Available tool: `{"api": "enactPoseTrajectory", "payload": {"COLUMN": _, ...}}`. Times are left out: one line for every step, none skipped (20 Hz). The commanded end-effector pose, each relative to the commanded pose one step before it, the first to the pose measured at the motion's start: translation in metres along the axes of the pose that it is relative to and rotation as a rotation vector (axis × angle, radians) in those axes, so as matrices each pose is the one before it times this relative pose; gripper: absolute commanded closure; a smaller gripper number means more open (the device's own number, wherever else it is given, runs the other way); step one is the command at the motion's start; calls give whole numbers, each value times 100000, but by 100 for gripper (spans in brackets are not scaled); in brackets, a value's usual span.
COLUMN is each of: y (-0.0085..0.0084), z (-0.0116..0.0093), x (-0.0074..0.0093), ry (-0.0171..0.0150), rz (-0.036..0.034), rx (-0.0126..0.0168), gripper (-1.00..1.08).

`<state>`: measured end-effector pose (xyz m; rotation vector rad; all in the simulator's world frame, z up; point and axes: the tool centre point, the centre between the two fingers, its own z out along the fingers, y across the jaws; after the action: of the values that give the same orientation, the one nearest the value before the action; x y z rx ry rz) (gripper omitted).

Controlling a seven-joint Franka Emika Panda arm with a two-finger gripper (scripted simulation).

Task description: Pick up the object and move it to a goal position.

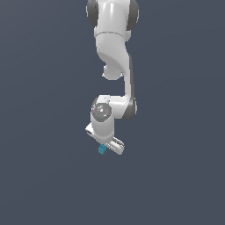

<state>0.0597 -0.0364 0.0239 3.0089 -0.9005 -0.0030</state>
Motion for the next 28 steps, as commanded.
{"api": "enactPoseTrajectory", "payload": {"y": -1868, "z": -227, "x": -949, "ry": 84, "rz": -182, "rx": 116, "gripper": 108}}
{"api": "enactPoseTrajectory", "payload": {"y": -865, "z": -78, "x": -451, "ry": 0, "rz": 0, "rx": 0, "gripper": 108}}
{"api": "enactPoseTrajectory", "payload": {"y": -941, "z": -85, "x": -488, "ry": 0, "rz": 0, "rx": 0, "gripper": 108}}
{"api": "enactPoseTrajectory", "payload": {"y": -998, "z": -90, "x": -516, "ry": 0, "rz": 0, "rx": 0, "gripper": 108}}
{"api": "enactPoseTrajectory", "payload": {"y": -1030, "z": -93, "x": -529, "ry": 0, "rz": 0, "rx": 0, "gripper": 108}}
{"api": "enactPoseTrajectory", "payload": {"y": -1047, "z": -94, "x": -535, "ry": 0, "rz": 0, "rx": 0, "gripper": 108}}
{"api": "enactPoseTrajectory", "payload": {"y": -1057, "z": -95, "x": -536, "ry": 0, "rz": 0, "rx": 0, "gripper": 108}}
{"api": "enactPoseTrajectory", "payload": {"y": -1061, "z": -96, "x": -534, "ry": 0, "rz": 0, "rx": 0, "gripper": 108}}
{"api": "enactPoseTrajectory", "payload": {"y": -1062, "z": -96, "x": -531, "ry": 0, "rz": 0, "rx": 0, "gripper": 108}}
{"api": "enactPoseTrajectory", "payload": {"y": -1060, "z": -95, "x": -525, "ry": 0, "rz": 0, "rx": 0, "gripper": 108}}
{"api": "enactPoseTrajectory", "payload": {"y": -1040, "z": -127, "x": -507, "ry": 63, "rz": 29, "rx": -2, "gripper": 108}}
{"api": "enactPoseTrajectory", "payload": {"y": -1049, "z": -94, "x": -509, "ry": 0, "rz": 0, "rx": 0, "gripper": 108}}
{"api": "enactPoseTrajectory", "payload": {"y": -1034, "z": -92, "x": -496, "ry": 0, "rz": 0, "rx": 0, "gripper": 108}}
{"api": "enactPoseTrajectory", "payload": {"y": -974, "z": -87, "x": -461, "ry": 0, "rz": 0, "rx": 0, "gripper": 108}}
{"api": "enactPoseTrajectory", "payload": {"y": -904, "z": -80, "x": -422, "ry": 0, "rz": 0, "rx": 0, "gripper": 108}}
{"api": "enactPoseTrajectory", "payload": {"y": -831, "z": -73, "x": -383, "ry": 0, "rz": 0, "rx": 0, "gripper": 108}}
{"api": "enactPoseTrajectory", "payload": {"y": -757, "z": -66, "x": -343, "ry": 0, "rz": 0, "rx": 0, "gripper": 108}}
{"api": "enactPoseTrajectory", "payload": {"y": -681, "z": -59, "x": -303, "ry": 0, "rz": 0, "rx": 0, "gripper": 108}}
{"api": "enactPoseTrajectory", "payload": {"y": -603, "z": -52, "x": -264, "ry": 0, "rz": 0, "rx": 0, "gripper": 108}}
{"api": "enactPoseTrajectory", "payload": {"y": -527, "z": -45, "x": -225, "ry": 0, "rz": 0, "rx": 0, "gripper": 108}}
{"api": "enactPoseTrajectory", "payload": {"y": -457, "z": -39, "x": -191, "ry": 0, "rz": 0, "rx": 0, "gripper": 108}}
{"api": "enactPoseTrajectory", "payload": {"y": -393, "z": -33, "x": -161, "ry": 0, "rz": 0, "rx": 0, "gripper": 108}}
{"api": "enactPoseTrajectory", "payload": {"y": -335, "z": -28, "x": -134, "ry": 0, "rz": 0, "rx": 0, "gripper": 108}}
{"api": "enactPoseTrajectory", "payload": {"y": -282, "z": -23, "x": -110, "ry": 0, "rz": 0, "rx": 0, "gripper": 108}}
{"api": "enactPoseTrajectory", "payload": {"y": -232, "z": -19, "x": -89, "ry": 0, "rz": 0, "rx": 0, "gripper": 108}}
{"api": "enactPoseTrajectory", "payload": {"y": -186, "z": -15, "x": -70, "ry": 0, "rz": 0, "rx": 0, "gripper": 108}}
{"api": "enactPoseTrajectory", "payload": {"y": -142, "z": -11, "x": -52, "ry": 0, "rz": 0, "rx": 0, "gripper": 108}}
{"api": "enactPoseTrajectory", "payload": {"y": -100, "z": -8, "x": -36, "ry": 0, "rz": 0, "rx": 0, "gripper": 108}}
